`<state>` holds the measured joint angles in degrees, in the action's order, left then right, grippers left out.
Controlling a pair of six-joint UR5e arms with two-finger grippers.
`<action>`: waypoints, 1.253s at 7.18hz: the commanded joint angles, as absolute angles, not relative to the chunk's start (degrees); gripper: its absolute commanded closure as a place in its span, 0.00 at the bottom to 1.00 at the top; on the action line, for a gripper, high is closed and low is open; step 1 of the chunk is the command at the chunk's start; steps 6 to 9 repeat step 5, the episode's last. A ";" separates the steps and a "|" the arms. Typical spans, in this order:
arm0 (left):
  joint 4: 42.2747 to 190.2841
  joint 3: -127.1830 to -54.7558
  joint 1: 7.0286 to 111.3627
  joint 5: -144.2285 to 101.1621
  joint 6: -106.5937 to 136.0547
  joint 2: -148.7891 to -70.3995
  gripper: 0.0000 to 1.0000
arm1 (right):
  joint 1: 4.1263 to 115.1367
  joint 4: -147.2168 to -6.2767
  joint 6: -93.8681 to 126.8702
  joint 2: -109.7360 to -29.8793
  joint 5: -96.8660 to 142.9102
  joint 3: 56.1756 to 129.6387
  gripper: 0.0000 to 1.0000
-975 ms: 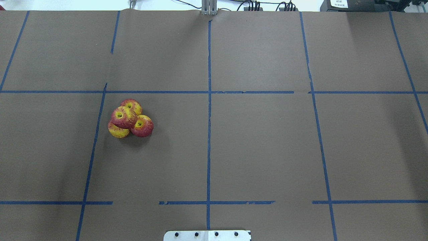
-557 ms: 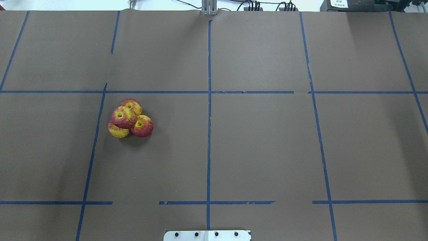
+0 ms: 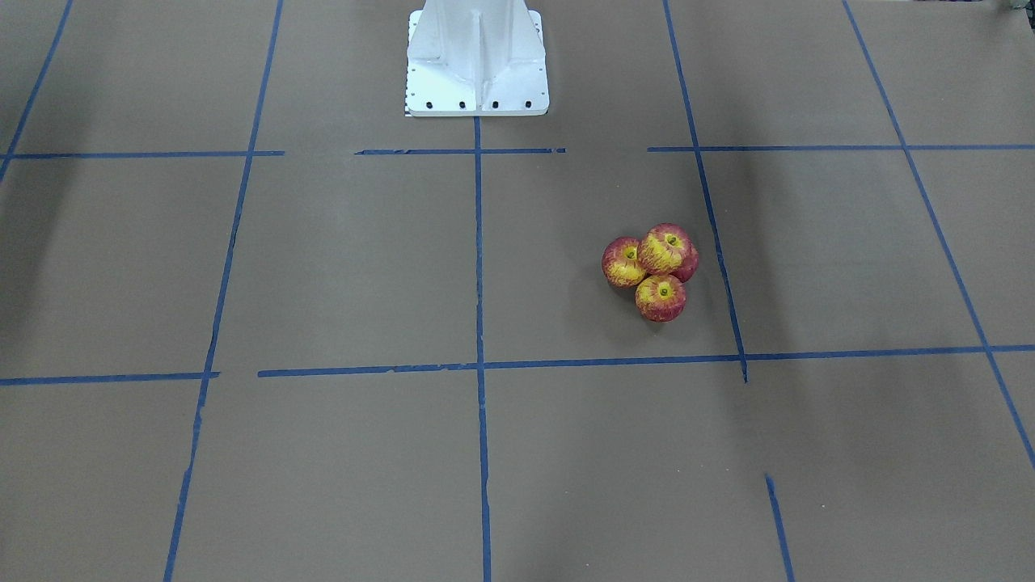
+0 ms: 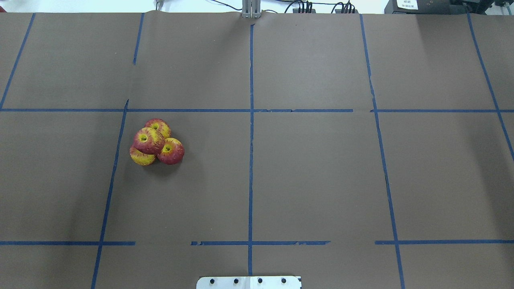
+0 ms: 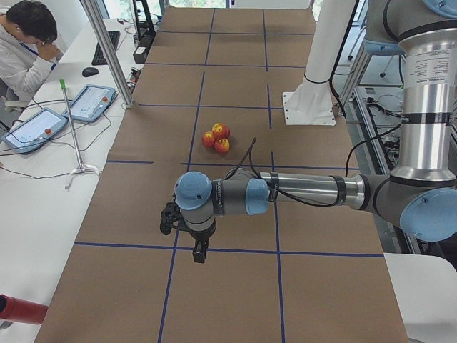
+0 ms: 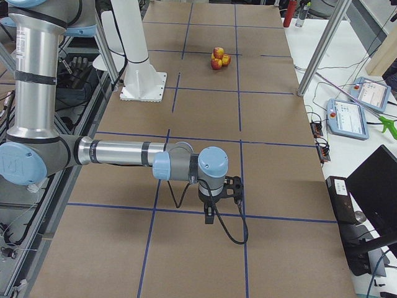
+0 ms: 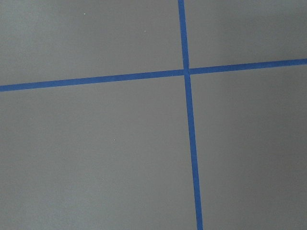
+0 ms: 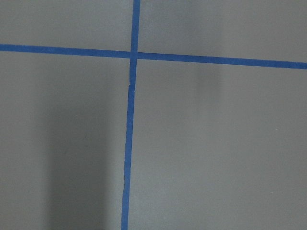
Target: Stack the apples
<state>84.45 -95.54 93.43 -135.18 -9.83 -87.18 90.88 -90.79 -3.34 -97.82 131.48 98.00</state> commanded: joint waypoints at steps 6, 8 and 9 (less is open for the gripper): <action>84.46 -95.27 93.43 -135.27 -10.11 -87.54 0.00 | 90.88 -90.79 -3.34 -97.82 131.48 98.00 0.00; 84.46 -95.27 93.43 -135.27 -10.11 -87.54 0.00 | 90.88 -90.79 -3.34 -97.82 131.48 98.00 0.00; 84.46 -95.27 93.43 -135.27 -10.11 -87.54 0.00 | 90.88 -90.79 -3.34 -97.82 131.48 98.00 0.00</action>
